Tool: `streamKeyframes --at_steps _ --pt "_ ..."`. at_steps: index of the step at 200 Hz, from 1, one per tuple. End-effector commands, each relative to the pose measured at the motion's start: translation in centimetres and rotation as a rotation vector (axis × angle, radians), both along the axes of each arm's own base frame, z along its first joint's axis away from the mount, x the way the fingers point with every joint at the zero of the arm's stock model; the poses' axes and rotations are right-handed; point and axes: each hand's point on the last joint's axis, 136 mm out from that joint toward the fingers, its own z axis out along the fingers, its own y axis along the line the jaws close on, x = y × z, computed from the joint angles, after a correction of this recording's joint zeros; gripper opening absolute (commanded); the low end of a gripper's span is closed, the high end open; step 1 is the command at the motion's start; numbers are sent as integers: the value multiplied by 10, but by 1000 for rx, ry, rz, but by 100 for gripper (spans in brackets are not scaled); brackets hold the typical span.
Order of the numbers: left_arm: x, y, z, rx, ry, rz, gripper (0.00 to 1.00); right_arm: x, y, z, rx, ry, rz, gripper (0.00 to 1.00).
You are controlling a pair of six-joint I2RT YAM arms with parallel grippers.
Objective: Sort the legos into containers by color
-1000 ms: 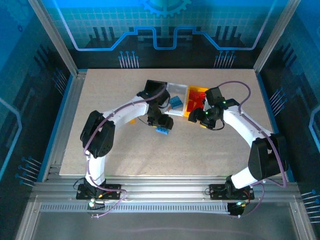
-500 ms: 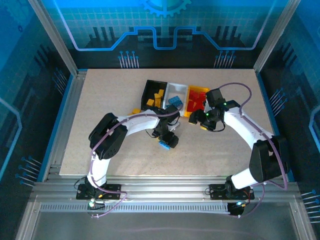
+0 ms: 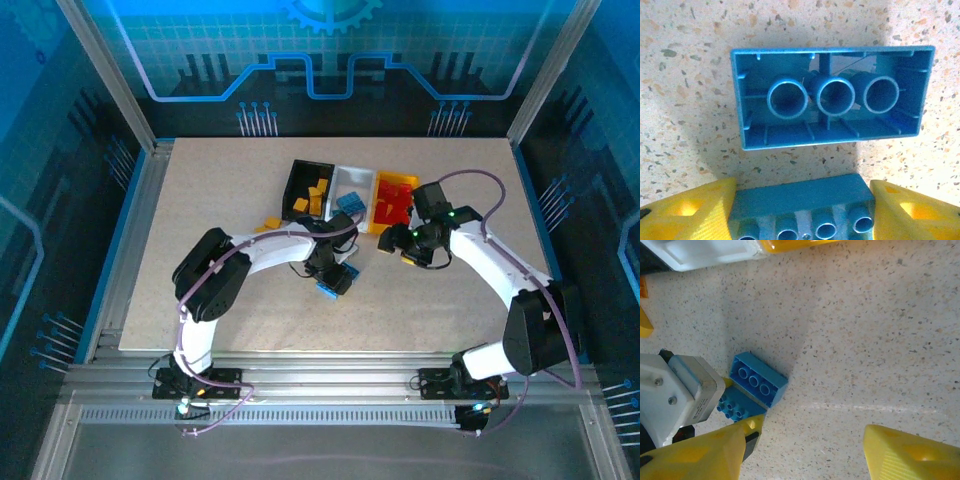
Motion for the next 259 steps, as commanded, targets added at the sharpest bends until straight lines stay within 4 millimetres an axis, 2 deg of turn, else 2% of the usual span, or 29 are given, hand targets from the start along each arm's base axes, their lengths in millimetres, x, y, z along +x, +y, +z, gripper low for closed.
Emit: streamKeyframes --at_steps 1,17,39,57,75,101,135,170,196,220,241,259 --pt "-20 19 1 34 64 47 60 -9 12 6 -41 -1 73 65" --pt "-16 29 24 -2 48 107 60 -11 22 1 -80 14 138 65" --pt "4 57 61 -94 35 265 61 -7 33 -10 -144 -16 228 65" --pt "28 84 89 -183 40 417 61 1 57 -15 -196 -178 418 65" --pt "50 100 113 -240 26 514 62 3 83 -21 -310 -328 661 66" --pt "78 99 141 -281 -3 567 63 16 95 -37 -440 -320 804 67" --pt "121 85 160 -294 -28 610 63 33 104 -58 -503 -296 858 68" --pt "160 77 168 -290 -56 660 63 35 107 -80 -546 -237 897 66" --pt "180 67 158 -291 -41 690 63 23 107 -93 -567 -201 918 61" --pt "194 51 151 -301 -35 682 63 5 100 -107 -558 -144 898 52" --pt "201 35 143 -306 -24 665 63 -7 89 -109 -556 -113 861 41" --pt "204 21 136 -309 -19 649 63 -15 79 -104 -561 -111 838 41"
